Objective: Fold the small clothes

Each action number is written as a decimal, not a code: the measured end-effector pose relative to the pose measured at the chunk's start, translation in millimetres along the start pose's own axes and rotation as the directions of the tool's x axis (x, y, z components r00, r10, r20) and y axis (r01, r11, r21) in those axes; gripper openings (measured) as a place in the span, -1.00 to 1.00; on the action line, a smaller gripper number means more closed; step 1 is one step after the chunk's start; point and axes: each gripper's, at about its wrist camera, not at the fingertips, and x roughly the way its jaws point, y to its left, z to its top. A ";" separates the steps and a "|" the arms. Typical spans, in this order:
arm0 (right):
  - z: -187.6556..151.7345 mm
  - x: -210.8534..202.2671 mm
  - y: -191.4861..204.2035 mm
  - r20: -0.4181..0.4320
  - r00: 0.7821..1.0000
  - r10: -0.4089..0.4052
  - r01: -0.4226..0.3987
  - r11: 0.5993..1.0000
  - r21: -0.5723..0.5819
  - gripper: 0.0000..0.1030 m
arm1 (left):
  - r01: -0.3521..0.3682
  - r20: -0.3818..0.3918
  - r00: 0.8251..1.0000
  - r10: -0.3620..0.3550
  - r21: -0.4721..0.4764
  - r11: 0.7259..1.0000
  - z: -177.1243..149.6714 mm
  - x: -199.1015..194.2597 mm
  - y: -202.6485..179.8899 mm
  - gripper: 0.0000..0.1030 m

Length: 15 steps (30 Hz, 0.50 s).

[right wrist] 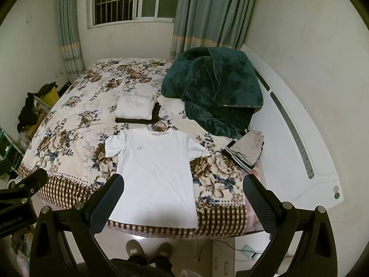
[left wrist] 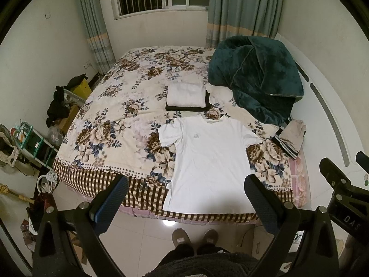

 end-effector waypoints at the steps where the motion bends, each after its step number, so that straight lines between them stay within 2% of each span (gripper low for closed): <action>1: -1.1 -0.3 1.1 0.000 1.000 0.000 0.000 1.000 0.000 1.00 | 0.001 0.000 1.000 -0.001 0.001 1.000 -2.1 0.8 0.3 1.00; 15: 3.3 -4.7 4.4 0.006 1.000 0.001 -0.001 1.000 -0.002 1.00 | 0.002 0.006 1.000 -0.002 0.001 1.000 3.7 -1.9 -0.2 1.00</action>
